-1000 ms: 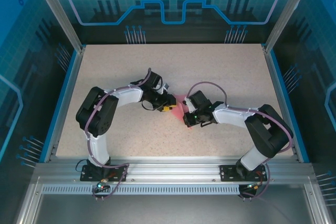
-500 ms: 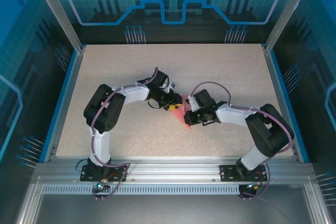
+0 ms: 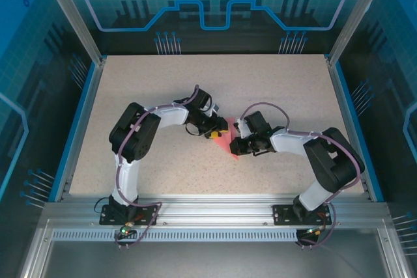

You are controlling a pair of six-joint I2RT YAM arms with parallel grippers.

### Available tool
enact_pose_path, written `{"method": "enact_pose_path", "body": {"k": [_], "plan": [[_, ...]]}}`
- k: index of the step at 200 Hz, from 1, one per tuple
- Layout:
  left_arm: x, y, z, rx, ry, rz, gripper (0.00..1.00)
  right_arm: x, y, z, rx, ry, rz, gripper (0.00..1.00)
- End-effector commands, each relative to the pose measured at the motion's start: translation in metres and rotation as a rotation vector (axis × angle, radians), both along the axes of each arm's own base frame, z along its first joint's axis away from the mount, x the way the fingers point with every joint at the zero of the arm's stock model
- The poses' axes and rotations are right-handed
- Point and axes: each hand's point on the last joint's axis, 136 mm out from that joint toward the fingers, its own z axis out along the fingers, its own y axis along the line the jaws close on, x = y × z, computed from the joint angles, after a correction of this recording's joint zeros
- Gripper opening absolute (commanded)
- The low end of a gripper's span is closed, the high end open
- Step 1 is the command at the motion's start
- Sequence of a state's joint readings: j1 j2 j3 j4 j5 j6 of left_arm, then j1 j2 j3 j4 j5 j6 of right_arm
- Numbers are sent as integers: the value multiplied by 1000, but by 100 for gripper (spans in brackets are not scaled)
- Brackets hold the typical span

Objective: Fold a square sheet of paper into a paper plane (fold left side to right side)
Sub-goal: Fourth fold the wing at the center of the table.

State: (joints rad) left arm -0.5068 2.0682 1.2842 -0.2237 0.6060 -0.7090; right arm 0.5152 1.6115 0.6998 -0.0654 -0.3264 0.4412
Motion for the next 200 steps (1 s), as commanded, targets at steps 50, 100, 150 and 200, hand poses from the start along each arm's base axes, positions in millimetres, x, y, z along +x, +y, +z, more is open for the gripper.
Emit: {"method": "enact_pose_path", "body": {"k": [50,100,150,200], "plan": [[-2,3,-17,56,52,19,47,2,-2,3,32,10,-18,19],[-2,4,-17,57,55,20,47,14,-3,32,160,-15,-32,39],[-2,3,-16,56,52,20,47,31,-7,35,253,19,-75,42],[-3,3,-18,56,57,20,47,35,2,26,287,59,-70,38]]}}
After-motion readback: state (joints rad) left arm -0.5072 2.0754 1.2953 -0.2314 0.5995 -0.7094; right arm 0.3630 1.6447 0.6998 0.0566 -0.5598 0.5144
